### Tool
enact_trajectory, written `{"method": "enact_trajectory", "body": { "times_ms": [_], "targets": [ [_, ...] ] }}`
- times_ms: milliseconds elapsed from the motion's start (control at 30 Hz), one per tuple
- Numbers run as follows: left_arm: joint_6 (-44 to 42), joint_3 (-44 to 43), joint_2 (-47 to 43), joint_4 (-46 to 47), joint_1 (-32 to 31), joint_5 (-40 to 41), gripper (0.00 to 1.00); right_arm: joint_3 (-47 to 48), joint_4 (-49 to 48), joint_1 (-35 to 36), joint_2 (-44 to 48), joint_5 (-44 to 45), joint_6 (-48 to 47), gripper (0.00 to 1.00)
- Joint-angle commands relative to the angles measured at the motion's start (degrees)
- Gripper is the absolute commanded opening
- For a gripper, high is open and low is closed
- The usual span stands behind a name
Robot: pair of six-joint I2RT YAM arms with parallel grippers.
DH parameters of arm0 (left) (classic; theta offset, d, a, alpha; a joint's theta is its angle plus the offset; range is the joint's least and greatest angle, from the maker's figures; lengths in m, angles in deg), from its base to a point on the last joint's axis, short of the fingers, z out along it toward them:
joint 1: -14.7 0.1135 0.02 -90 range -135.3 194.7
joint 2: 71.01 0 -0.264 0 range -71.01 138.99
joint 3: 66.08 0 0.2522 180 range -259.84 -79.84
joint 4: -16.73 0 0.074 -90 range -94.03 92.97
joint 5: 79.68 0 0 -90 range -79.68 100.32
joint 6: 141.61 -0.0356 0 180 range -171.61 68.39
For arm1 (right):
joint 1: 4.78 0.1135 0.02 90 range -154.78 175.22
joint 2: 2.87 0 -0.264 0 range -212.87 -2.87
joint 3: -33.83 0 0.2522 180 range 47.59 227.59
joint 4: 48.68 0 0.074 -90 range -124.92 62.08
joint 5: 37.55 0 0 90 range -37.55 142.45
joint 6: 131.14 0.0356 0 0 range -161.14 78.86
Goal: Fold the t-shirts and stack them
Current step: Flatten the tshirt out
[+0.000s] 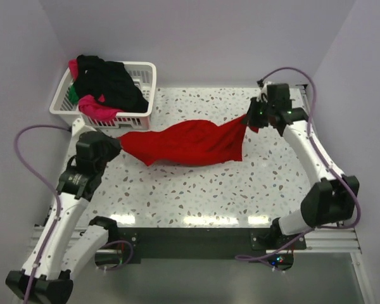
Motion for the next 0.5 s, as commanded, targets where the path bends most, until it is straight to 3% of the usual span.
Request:
{"method": "enact_trajectory", "body": {
  "times_ms": [0,167,267,400,467],
  "targets": [
    [1.1,-12.0,-4.4,-9.7,0.2,10.3,0.00,11.9,8.5,0.0,9.7,4.5,-1.4,0.00],
    [2.7,-19.6,-10.2,-13.2,0.2,16.1,0.00,18.2,9.9,0.0,14.4,8.9,-0.2,0.00],
    [2.7,-17.9,-10.6,-12.5,0.2,15.9,0.00,20.4,8.2,0.0,11.8,9.5,-0.7,0.00],
    [1.9,-10.6,-7.5,-8.2,0.2,11.5,0.00,29.2,9.0,-0.2,-1.4,11.0,-1.6,0.01],
    [0.0,-6.6,-4.4,-5.0,0.2,11.3,0.00,33.9,10.2,-0.5,-13.0,9.3,-2.1,0.19]
  ]
}}
